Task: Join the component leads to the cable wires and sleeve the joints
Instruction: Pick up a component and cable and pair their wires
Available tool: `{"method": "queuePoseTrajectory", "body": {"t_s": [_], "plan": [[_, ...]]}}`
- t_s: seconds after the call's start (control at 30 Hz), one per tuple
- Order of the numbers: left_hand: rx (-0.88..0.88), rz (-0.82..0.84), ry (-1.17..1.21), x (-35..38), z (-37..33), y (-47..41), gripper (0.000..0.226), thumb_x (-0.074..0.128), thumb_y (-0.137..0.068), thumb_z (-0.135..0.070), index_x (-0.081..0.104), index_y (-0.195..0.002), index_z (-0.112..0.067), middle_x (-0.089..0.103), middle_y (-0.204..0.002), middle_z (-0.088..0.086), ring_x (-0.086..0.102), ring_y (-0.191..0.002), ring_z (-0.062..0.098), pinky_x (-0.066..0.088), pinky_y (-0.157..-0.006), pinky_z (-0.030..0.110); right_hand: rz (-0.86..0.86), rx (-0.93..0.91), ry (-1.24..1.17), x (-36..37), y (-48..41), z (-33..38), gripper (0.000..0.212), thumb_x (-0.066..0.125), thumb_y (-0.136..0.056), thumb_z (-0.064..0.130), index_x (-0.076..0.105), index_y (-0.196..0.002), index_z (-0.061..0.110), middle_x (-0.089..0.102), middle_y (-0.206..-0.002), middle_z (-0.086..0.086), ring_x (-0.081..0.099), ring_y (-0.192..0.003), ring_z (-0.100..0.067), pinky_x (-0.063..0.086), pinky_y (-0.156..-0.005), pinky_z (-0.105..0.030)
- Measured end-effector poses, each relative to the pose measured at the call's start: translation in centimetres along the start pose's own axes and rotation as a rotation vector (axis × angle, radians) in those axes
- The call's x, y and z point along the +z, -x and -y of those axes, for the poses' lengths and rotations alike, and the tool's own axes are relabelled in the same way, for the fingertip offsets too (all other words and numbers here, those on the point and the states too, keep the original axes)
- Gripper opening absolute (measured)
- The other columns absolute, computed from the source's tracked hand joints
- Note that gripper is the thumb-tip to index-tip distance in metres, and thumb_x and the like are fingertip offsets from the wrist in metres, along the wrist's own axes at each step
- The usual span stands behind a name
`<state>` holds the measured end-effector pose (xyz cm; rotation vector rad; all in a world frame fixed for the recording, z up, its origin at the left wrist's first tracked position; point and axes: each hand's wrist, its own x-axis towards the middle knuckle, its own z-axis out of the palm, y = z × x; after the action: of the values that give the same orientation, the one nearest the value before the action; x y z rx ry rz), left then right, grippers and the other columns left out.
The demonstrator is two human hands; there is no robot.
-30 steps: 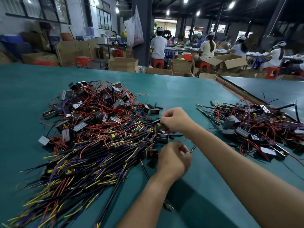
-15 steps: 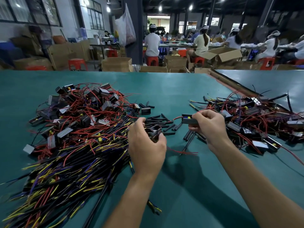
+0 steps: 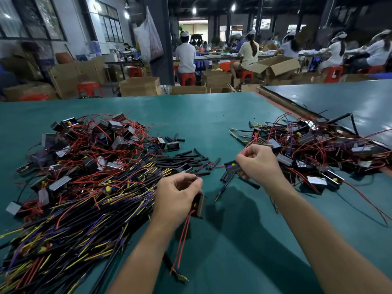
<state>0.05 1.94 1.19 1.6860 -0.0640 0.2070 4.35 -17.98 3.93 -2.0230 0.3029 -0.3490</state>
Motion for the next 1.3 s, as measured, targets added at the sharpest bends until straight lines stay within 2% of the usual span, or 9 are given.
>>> {"method": "queuePoseTrajectory", "body": {"t_s": [0.1, 0.3, 0.4, 0.57, 0.83, 0.97, 1.1, 1.2, 1.3], "plan": [[-0.009, 0.123, -0.024, 0.3, -0.2, 0.3, 0.008, 0.075, -0.080, -0.004, 0.074, -0.073, -0.008, 0.071, -0.063, 0.004, 0.061, -0.057, 0.009, 0.052, -0.060, 0.020, 0.092, -0.025, 0.359, -0.7, 0.3, -0.1, 0.014, 0.065, -0.077, 0.028, 0.065, -0.068, 0.017, 0.067, -0.066, -0.001, 0.065, -0.071, -0.025, 0.049, -0.063, -0.029], [-0.081, 0.251, 0.008, 0.5, -0.6, 0.9, 0.008, 0.081, -0.072, -0.005, 0.074, -0.073, -0.008, 0.070, -0.064, 0.000, 0.059, -0.057, 0.006, 0.046, -0.052, 0.014, 0.281, -0.034, 0.737, -2.2, 0.5, 0.0, 0.027, 0.067, -0.081, 0.031, 0.066, -0.085, 0.005, 0.068, -0.074, -0.011, 0.067, -0.076, -0.030, 0.054, -0.063, -0.035], [-0.118, 0.248, 0.003, 0.3, -0.7, 0.9, 0.008, 0.082, -0.072, -0.014, 0.074, -0.072, -0.013, 0.071, -0.065, -0.002, 0.059, -0.057, 0.004, 0.042, -0.048, 0.013, 0.343, -0.223, 0.420, -2.3, 1.0, 0.8, 0.005, 0.065, -0.084, 0.021, 0.067, -0.079, 0.022, 0.066, -0.069, 0.006, 0.064, -0.071, -0.015, 0.047, -0.061, -0.028], [-0.163, 0.300, 0.073, 0.3, -0.7, 0.7, 0.021, 0.078, -0.064, -0.030, 0.075, -0.071, -0.010, 0.063, -0.056, -0.002, 0.050, -0.049, 0.007, 0.040, -0.048, 0.015, 0.694, -0.319, 0.161, -2.0, 2.3, 1.7, 0.009, 0.067, -0.086, 0.010, 0.071, -0.086, 0.017, 0.070, -0.072, -0.007, 0.060, -0.060, -0.015, 0.054, -0.061, -0.032], [-0.240, 0.332, 0.090, -0.1, -0.4, 0.3, 0.015, 0.067, -0.087, -0.013, 0.069, -0.073, -0.010, 0.056, -0.062, 0.008, 0.046, -0.048, 0.011, 0.037, -0.047, 0.018, 0.676, -0.344, 0.048, -1.6, 2.3, 1.4, 0.012, 0.071, -0.089, 0.019, 0.074, -0.079, 0.014, 0.071, -0.067, -0.008, 0.064, -0.058, -0.012, 0.052, -0.058, -0.025], [-0.257, 0.316, 0.082, 0.0, -0.4, 0.2, 0.018, 0.060, -0.089, -0.008, 0.061, -0.070, -0.007, 0.053, -0.061, 0.011, 0.044, -0.045, 0.011, 0.038, -0.046, 0.016, 0.641, -0.334, -0.004, -1.4, 2.3, 1.3, 0.011, 0.069, -0.089, 0.007, 0.073, -0.079, 0.008, 0.070, -0.064, -0.002, 0.061, -0.055, -0.013, 0.050, -0.055, -0.023], [-0.202, 0.311, 0.074, 0.3, -0.4, 0.4, 0.014, 0.062, -0.089, -0.007, 0.061, -0.074, -0.004, 0.049, -0.064, 0.016, 0.040, -0.046, 0.015, 0.033, -0.044, 0.019, 0.675, -0.294, -0.021, -1.3, 2.3, 1.4, 0.003, 0.067, -0.090, 0.004, 0.070, -0.090, 0.005, 0.070, -0.067, -0.001, 0.060, -0.056, -0.014, 0.050, -0.056, -0.024], [-0.127, 0.304, 0.065, 0.5, -0.3, 0.6, 0.007, 0.068, -0.087, -0.011, 0.069, -0.083, -0.006, 0.050, -0.061, 0.015, 0.038, -0.049, 0.017, 0.030, -0.047, 0.023, 0.719, -0.282, -0.033, -1.0, 2.5, 1.3, 0.014, 0.069, -0.087, 0.003, 0.067, -0.102, 0.005, 0.070, -0.074, -0.005, 0.060, -0.063, -0.018, 0.051, -0.062, -0.029], [-0.047, 0.289, 0.081, 0.6, -0.3, 0.6, 0.008, 0.069, -0.086, -0.009, 0.071, -0.080, -0.004, 0.051, -0.055, 0.008, 0.038, -0.045, 0.013, 0.030, -0.045, 0.021, 0.752, -0.274, -0.028, -1.0, 2.5, 1.3, 0.011, 0.071, -0.086, 0.005, 0.069, -0.097, 0.005, 0.069, -0.073, -0.002, 0.058, -0.064, -0.016, 0.050, -0.064, -0.031]]}}
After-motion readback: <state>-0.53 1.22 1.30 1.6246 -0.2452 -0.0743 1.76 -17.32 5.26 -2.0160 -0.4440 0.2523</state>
